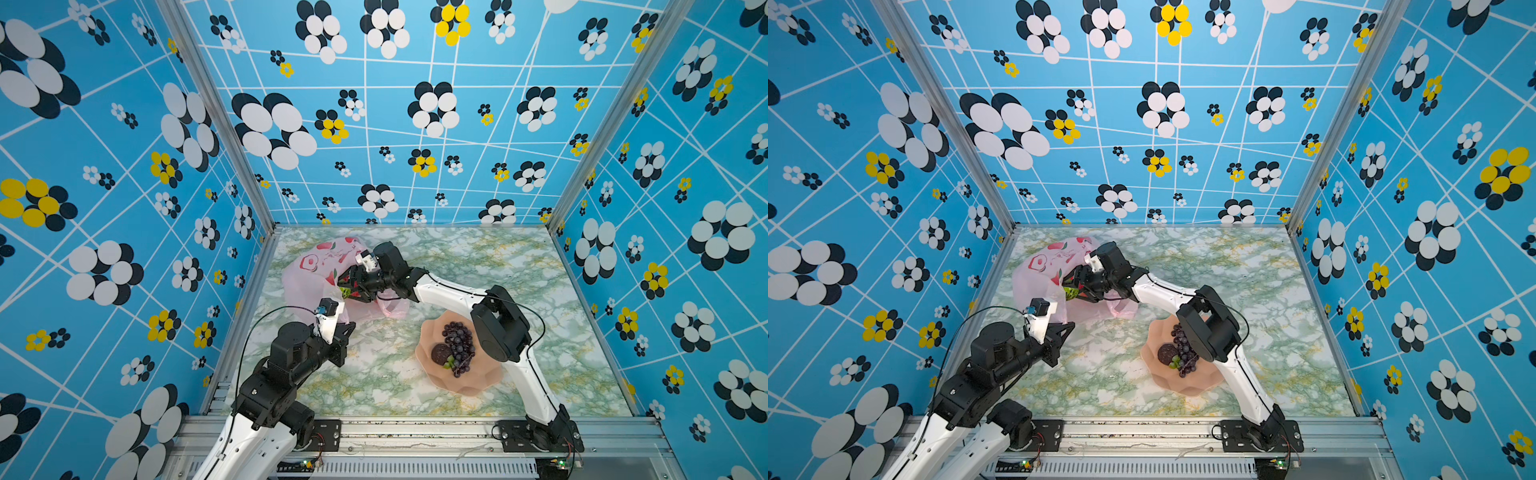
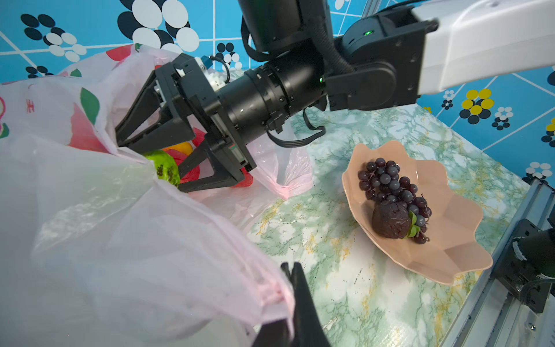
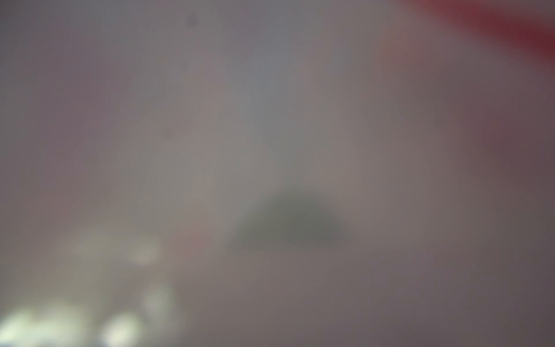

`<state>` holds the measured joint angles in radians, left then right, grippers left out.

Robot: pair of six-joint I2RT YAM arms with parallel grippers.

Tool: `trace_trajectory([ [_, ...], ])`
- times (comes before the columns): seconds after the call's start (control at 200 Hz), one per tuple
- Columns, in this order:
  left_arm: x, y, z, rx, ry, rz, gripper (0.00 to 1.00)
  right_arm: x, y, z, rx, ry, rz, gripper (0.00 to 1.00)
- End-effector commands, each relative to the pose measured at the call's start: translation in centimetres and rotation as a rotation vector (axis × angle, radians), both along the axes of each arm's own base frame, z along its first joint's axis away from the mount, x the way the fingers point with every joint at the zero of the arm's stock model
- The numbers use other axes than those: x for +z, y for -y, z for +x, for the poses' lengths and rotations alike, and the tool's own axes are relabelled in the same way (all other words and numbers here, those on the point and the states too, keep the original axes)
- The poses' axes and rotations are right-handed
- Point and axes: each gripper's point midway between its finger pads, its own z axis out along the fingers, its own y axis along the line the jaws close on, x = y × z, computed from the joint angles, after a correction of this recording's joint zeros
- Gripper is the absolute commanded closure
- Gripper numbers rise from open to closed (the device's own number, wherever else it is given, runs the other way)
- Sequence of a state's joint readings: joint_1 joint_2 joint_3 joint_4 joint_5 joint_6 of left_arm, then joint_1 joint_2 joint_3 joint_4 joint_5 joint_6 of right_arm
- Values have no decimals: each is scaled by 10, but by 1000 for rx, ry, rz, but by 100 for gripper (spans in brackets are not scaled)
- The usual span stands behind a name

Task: Place the fruits into the plastic bag
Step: 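Lift the custard apple and carry it into the bag with the right gripper, then open the right gripper to drop the custard apple inside the bag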

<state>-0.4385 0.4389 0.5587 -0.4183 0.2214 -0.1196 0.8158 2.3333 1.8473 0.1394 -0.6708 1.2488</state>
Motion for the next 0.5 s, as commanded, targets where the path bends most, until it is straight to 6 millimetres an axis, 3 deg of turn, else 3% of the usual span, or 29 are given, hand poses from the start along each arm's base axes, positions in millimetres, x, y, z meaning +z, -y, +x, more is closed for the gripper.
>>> trace_trajectory([
  [0.0,10,1,0,-15,35,-10,100,11,-14,16,-39,-42,89,35],
  [0.11,9,1,0,-16,36,-10,100,9,-19,26,-63,-43,90,30],
  [0.355,9,1,0,-16,36,-9,100,28,-28,35,-65,-16,129,16],
  [0.495,8,2,0,-17,34,-7,100,34,-26,34,-61,-3,126,2],
])
